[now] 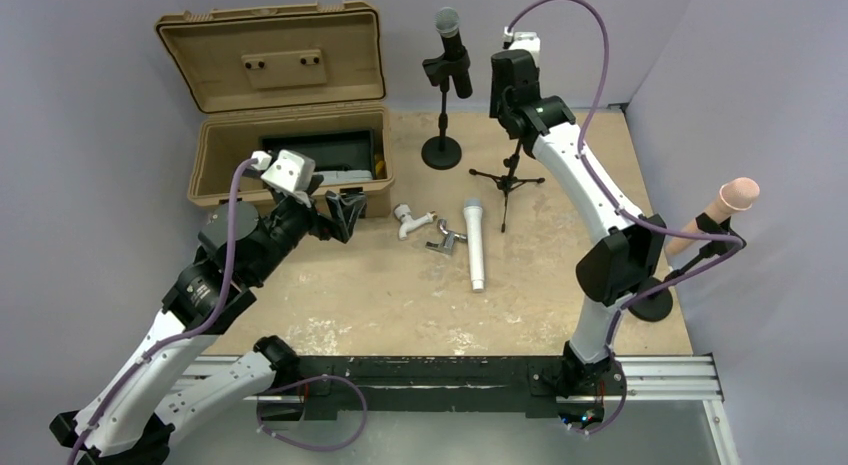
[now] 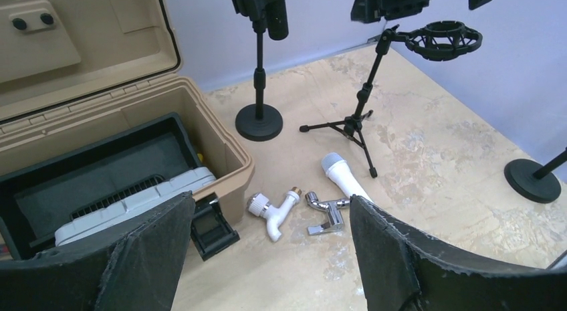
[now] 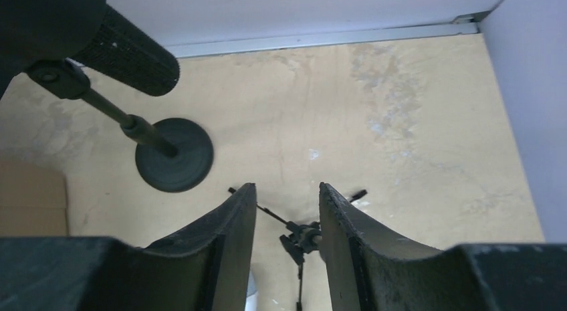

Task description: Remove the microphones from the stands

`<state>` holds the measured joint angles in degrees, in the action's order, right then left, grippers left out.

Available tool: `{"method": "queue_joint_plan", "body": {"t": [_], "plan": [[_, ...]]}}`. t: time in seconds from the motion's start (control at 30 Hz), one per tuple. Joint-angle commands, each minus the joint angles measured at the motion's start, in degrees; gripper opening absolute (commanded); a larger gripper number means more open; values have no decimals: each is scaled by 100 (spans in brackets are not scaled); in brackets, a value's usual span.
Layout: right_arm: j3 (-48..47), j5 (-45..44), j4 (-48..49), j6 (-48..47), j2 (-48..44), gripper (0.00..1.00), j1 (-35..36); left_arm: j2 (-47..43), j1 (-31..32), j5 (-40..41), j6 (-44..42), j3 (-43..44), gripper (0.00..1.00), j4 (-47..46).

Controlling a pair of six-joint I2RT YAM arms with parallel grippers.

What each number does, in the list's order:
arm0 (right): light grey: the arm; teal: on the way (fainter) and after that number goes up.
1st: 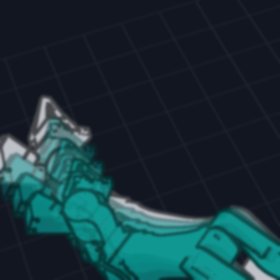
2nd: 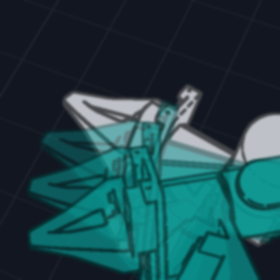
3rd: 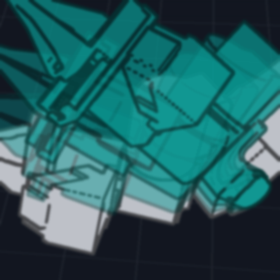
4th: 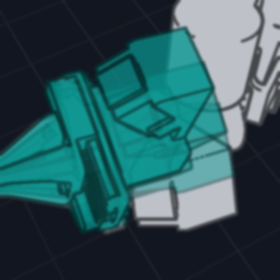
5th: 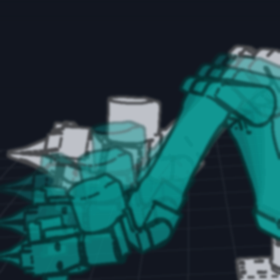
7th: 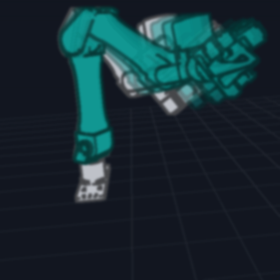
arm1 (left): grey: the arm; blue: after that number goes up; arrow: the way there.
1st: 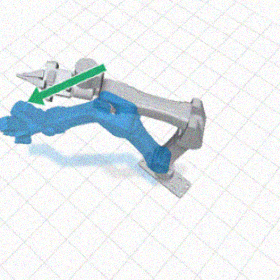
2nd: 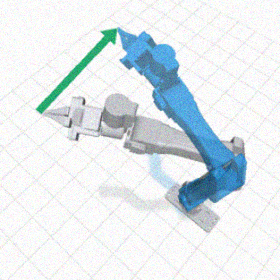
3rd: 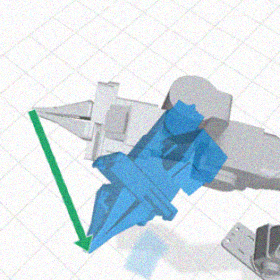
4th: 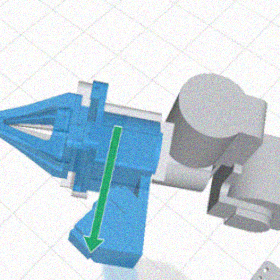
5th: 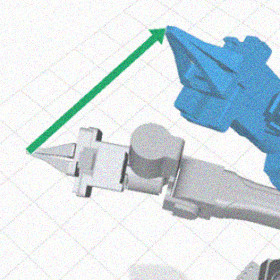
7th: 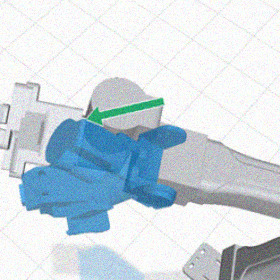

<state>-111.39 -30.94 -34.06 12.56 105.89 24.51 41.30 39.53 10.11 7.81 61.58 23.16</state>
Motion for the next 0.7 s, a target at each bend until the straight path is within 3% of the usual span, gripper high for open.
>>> {"method": "queue_joint_plan", "body": {"t": [0.0, 0.67], "plan": [[-425, -546, -319, -250, -490, 36, -39, 100, 29, -212, 40, 24, 83, -253], [399, -448, -424, -185, -732, 25, -105, 220, 31, -151, 11, 21, 83, -224]]}}
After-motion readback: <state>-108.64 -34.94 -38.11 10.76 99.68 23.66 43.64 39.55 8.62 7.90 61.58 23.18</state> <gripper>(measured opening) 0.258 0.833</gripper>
